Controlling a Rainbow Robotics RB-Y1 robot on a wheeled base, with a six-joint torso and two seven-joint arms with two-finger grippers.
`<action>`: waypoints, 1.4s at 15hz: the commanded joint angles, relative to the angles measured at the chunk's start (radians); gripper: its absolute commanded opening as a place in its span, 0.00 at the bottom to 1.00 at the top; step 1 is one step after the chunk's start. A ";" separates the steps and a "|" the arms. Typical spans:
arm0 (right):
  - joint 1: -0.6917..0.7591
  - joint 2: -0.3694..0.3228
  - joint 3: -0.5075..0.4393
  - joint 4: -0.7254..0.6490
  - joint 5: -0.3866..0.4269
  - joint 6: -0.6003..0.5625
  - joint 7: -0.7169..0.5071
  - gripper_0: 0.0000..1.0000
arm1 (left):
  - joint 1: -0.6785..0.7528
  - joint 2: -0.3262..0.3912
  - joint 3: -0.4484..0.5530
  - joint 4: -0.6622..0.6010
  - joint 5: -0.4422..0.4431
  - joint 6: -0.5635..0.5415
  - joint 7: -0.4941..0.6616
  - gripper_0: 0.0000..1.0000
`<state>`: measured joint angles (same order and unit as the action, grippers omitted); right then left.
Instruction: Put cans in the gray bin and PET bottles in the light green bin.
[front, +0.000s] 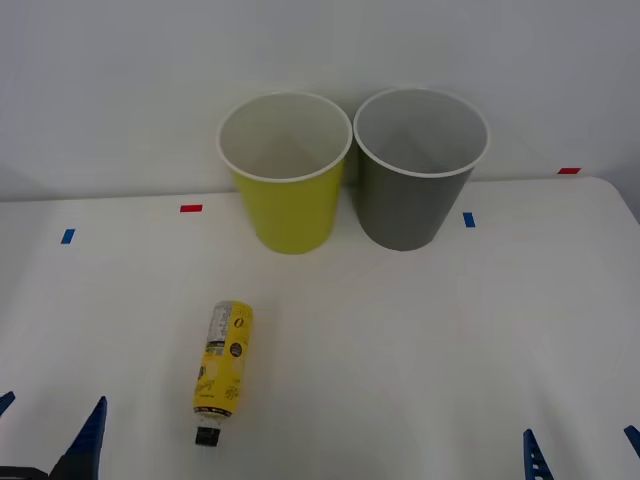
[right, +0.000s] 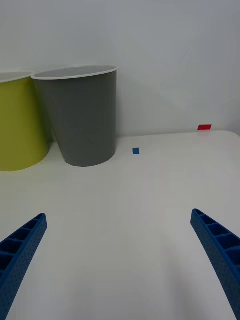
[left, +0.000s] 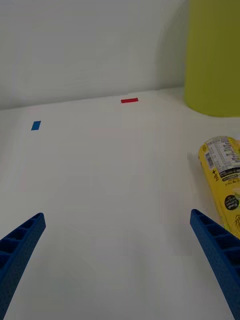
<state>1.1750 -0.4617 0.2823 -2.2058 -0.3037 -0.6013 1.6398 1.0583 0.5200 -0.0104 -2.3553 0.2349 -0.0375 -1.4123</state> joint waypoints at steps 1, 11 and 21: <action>0.000 0.000 0.000 0.000 0.000 0.000 0.000 1.00 | -0.070 0.126 0.004 -0.012 0.006 0.094 0.108 1.00; 0.000 0.000 0.000 0.000 0.000 0.000 0.000 1.00 | -0.245 0.411 0.013 -0.136 0.139 0.443 0.286 1.00; 0.000 0.000 0.000 0.000 0.000 0.000 0.000 1.00 | -0.514 0.534 0.044 -0.151 0.535 0.841 0.311 1.00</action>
<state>1.1750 -0.4617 0.2823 -2.2058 -0.3037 -0.6013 1.6398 0.5767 1.0470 0.0339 -2.5030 0.7376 0.7595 -1.1060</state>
